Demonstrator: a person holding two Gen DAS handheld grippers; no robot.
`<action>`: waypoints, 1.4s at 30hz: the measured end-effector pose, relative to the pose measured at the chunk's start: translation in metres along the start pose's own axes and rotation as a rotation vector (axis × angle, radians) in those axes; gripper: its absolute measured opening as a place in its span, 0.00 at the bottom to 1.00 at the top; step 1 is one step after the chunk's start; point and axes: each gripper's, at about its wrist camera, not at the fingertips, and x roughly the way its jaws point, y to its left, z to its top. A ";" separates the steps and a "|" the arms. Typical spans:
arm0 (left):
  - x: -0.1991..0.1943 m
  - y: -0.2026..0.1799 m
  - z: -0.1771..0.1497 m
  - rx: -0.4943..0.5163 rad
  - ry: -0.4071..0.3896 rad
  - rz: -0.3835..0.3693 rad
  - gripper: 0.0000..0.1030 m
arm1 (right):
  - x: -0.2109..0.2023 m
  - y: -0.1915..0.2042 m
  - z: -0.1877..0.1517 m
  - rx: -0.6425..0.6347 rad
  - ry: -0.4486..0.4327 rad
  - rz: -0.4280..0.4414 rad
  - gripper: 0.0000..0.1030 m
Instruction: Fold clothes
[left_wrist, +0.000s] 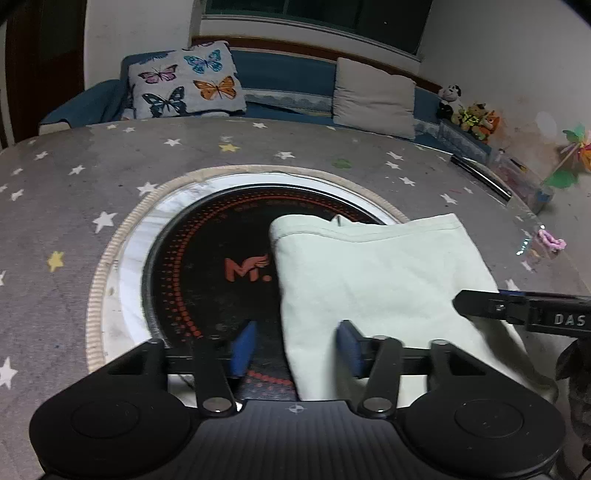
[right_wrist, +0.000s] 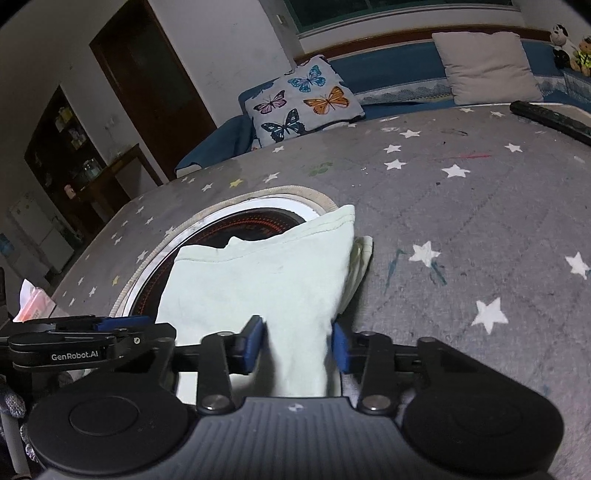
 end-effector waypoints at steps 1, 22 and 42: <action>0.000 -0.002 0.001 -0.002 0.005 -0.012 0.34 | 0.000 -0.001 0.000 0.012 -0.002 0.004 0.28; 0.007 -0.125 0.044 0.186 -0.067 -0.177 0.03 | -0.080 -0.059 0.006 0.085 -0.170 -0.142 0.14; 0.075 -0.201 0.039 0.331 0.050 -0.206 0.25 | -0.076 -0.151 0.029 0.081 -0.138 -0.338 0.27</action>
